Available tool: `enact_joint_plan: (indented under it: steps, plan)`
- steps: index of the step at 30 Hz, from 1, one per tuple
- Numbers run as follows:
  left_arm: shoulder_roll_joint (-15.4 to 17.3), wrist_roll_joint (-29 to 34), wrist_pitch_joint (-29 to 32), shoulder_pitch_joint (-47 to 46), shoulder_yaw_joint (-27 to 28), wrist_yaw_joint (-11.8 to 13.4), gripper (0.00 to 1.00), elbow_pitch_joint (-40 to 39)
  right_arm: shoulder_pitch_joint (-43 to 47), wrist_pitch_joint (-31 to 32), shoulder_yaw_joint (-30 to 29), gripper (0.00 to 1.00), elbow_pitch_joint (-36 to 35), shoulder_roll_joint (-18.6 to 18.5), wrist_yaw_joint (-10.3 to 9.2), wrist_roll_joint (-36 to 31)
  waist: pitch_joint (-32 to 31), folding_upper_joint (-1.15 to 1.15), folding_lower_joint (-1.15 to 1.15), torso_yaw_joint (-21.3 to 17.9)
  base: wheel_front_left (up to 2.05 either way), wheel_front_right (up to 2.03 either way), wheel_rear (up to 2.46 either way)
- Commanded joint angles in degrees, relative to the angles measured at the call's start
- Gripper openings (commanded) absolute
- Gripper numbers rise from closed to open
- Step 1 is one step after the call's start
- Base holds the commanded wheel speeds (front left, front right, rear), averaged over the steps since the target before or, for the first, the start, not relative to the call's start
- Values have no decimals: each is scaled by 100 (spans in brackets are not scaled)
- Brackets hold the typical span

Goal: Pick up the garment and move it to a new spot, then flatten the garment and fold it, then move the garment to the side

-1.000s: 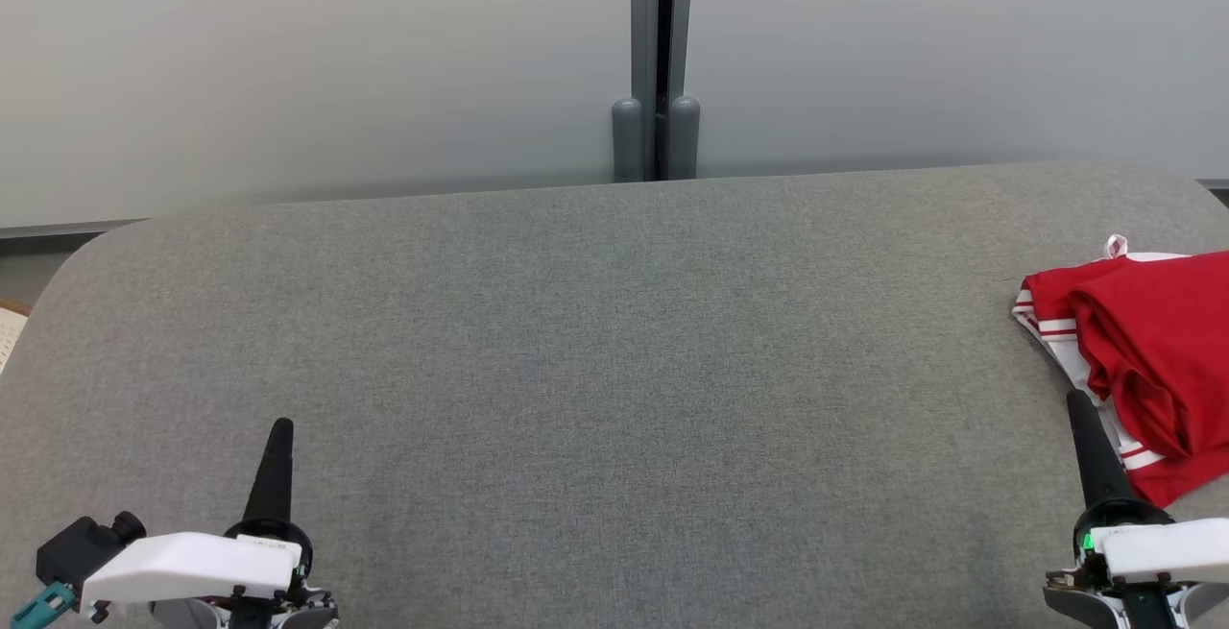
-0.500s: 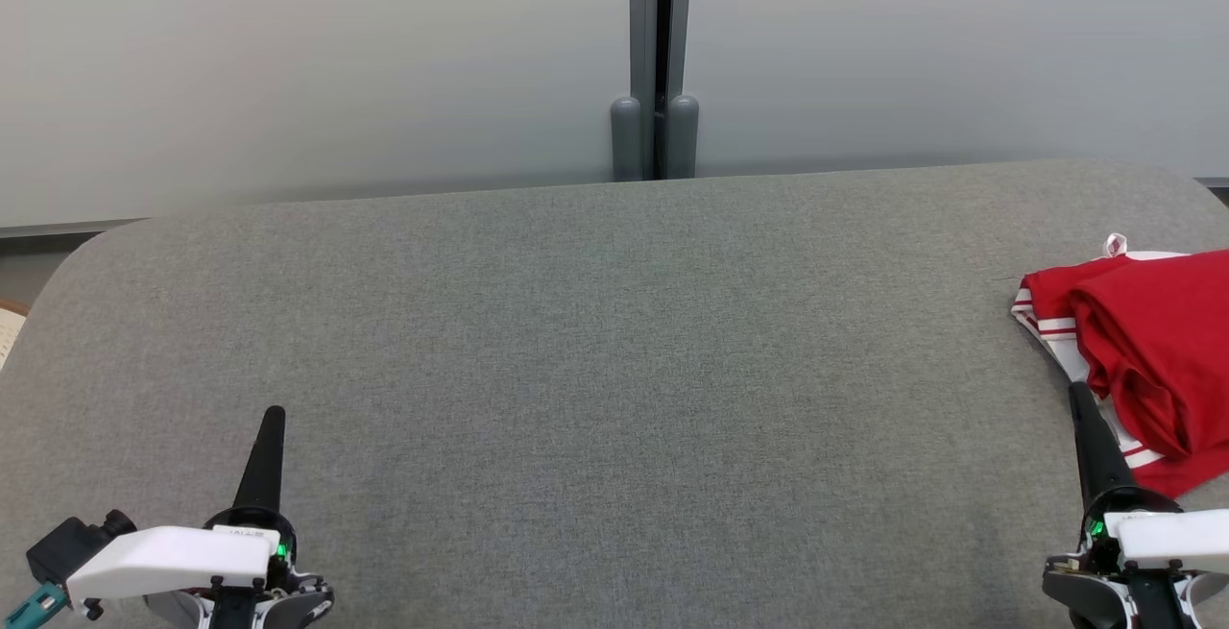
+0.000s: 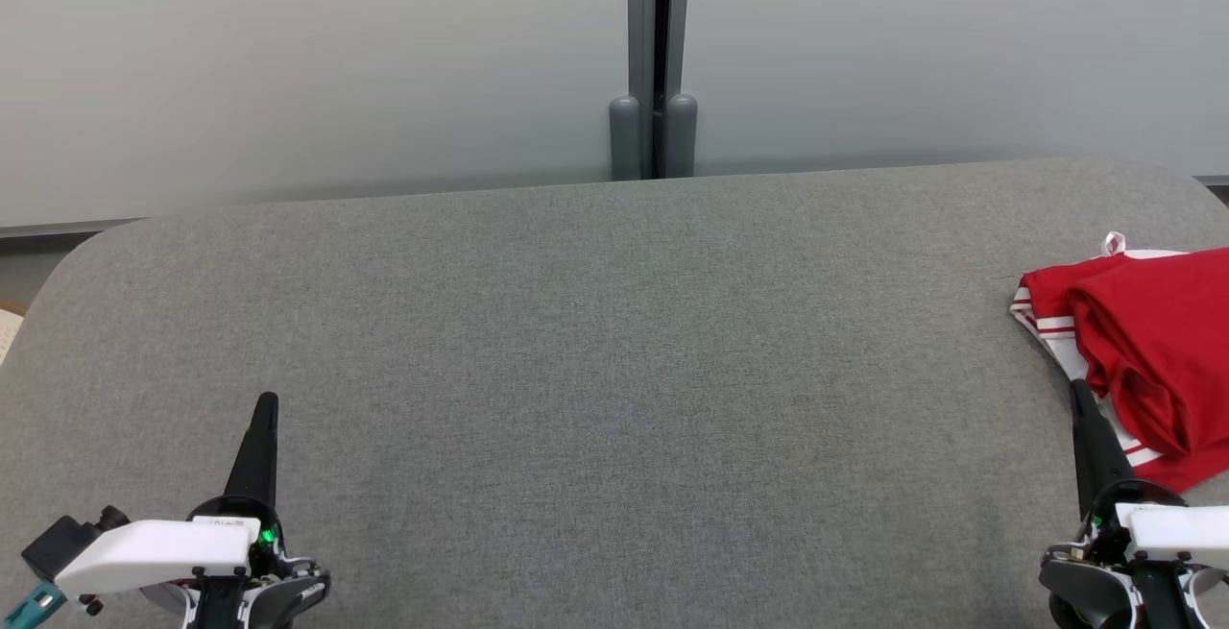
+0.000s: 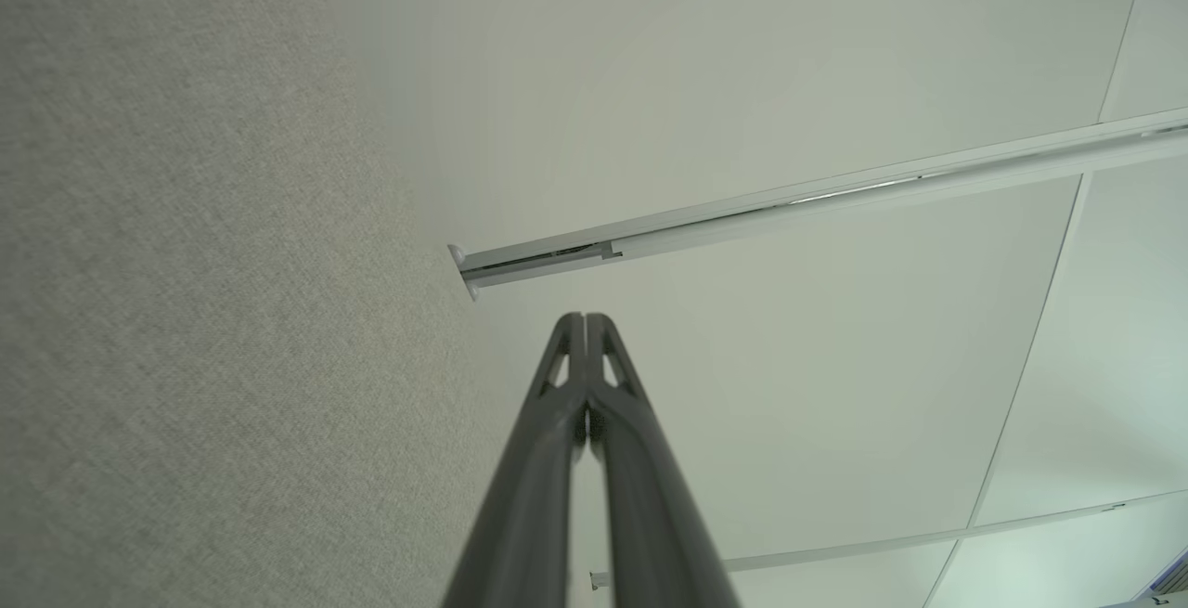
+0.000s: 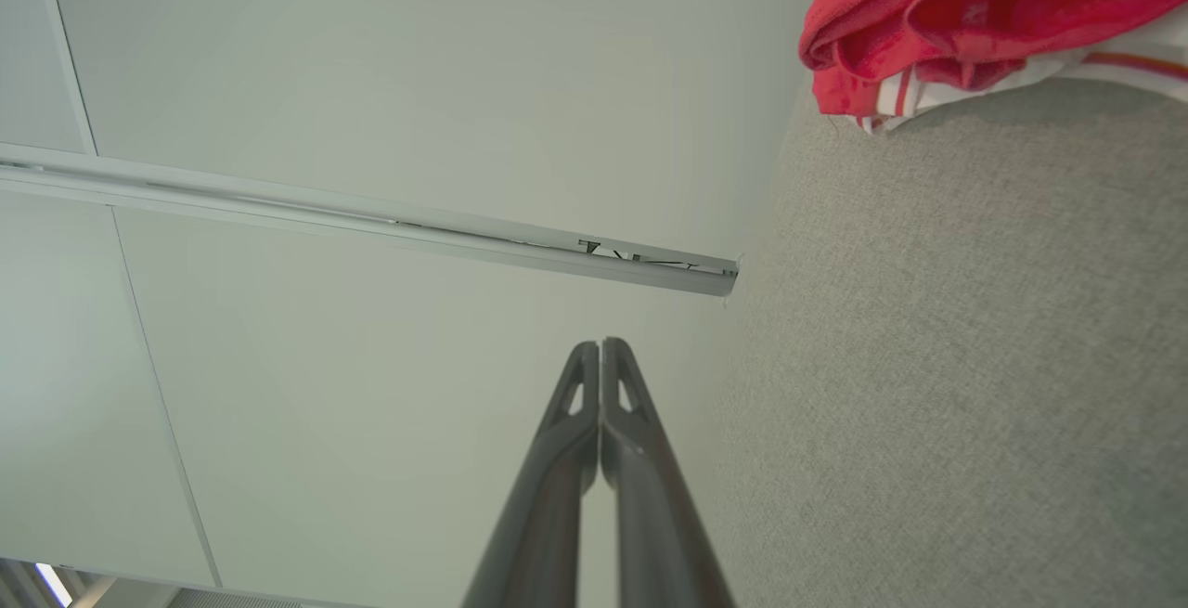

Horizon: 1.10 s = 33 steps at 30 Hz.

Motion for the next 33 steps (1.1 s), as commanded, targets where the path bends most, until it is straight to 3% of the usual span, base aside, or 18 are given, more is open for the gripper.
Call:
enact_joint_plan:
  steps: [1, 23, 33]
  plan:
    - [10, -109, 30, -131, 54, -62, 0, -6, -105, 34, -11, 0, 18, -6, 1, 140, 1, 0, 0, -1, 0, 0, 0]
    - [-111, -847, 260, -272, 298, -258, 0, 107, -274, 93, -79, 0, 288, 45, 0, 971, 14, 0, 0, -17, 0, 0, 0]
    - [-118, -811, 261, -257, 307, -258, 0, 105, -277, 101, -94, 0, 283, 51, 0, 931, 15, 0, 0, -17, 0, 0, 0]
